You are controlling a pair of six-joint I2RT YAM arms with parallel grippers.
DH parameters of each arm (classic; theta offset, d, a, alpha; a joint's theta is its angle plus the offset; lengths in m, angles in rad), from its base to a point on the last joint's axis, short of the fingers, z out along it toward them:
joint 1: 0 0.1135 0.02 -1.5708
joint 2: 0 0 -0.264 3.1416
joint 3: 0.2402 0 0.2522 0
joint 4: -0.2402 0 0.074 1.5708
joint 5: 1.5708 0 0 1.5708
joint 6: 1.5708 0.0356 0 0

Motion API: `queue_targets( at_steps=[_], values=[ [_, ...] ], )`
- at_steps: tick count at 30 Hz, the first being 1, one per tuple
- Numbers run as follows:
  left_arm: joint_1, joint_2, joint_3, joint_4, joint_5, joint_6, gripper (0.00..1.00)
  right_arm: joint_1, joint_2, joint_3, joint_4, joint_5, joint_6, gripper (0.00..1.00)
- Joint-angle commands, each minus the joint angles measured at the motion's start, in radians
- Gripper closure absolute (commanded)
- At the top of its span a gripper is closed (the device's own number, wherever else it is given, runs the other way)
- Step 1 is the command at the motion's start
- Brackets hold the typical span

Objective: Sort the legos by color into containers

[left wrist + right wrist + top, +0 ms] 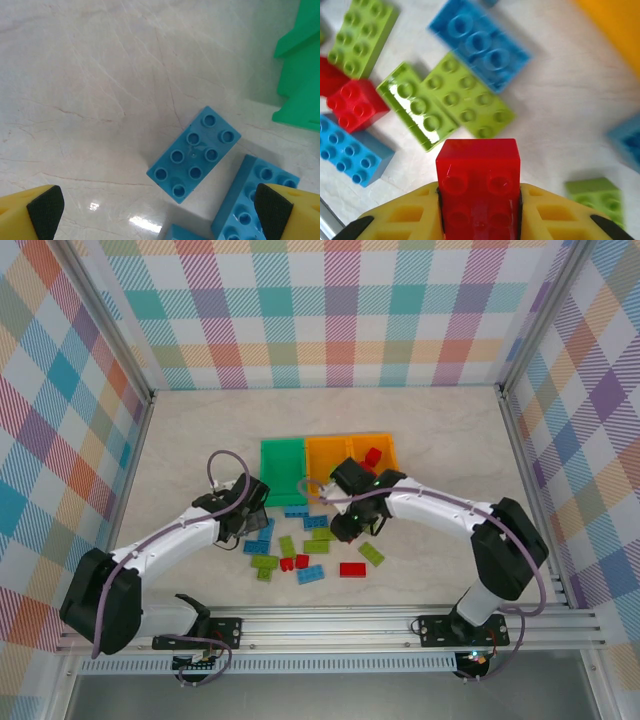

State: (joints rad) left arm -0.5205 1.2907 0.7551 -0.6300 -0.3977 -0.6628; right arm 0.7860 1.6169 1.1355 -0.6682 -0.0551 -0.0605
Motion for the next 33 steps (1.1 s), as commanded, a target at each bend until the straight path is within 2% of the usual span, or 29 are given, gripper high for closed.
queue_targets(
  at_steps=[1,9,17,21,25,33],
  values=[
    [0.011,0.039,0.016,-0.026,0.045,0.009,0.00,-0.069,-0.037,0.056,-0.010,-0.052,0.066,0.75],
    [0.074,0.155,0.033,-0.010,0.142,0.016,0.07,-0.160,-0.071,0.098,-0.013,-0.099,0.132,0.75],
    [0.099,0.181,0.046,0.039,0.155,0.066,0.11,-0.196,-0.083,0.075,-0.008,-0.097,0.166,0.74],
    [0.109,0.210,0.059,0.054,0.174,0.092,0.14,-0.265,-0.075,0.092,-0.011,-0.080,0.239,0.76],
    [0.113,0.229,0.067,0.073,0.185,0.107,0.15,-0.341,0.016,0.196,-0.097,-0.058,0.289,0.77],
    [0.117,0.287,0.094,0.077,0.195,0.098,0.24,-0.374,0.301,0.498,-0.300,0.053,0.335,0.75]
  ],
)
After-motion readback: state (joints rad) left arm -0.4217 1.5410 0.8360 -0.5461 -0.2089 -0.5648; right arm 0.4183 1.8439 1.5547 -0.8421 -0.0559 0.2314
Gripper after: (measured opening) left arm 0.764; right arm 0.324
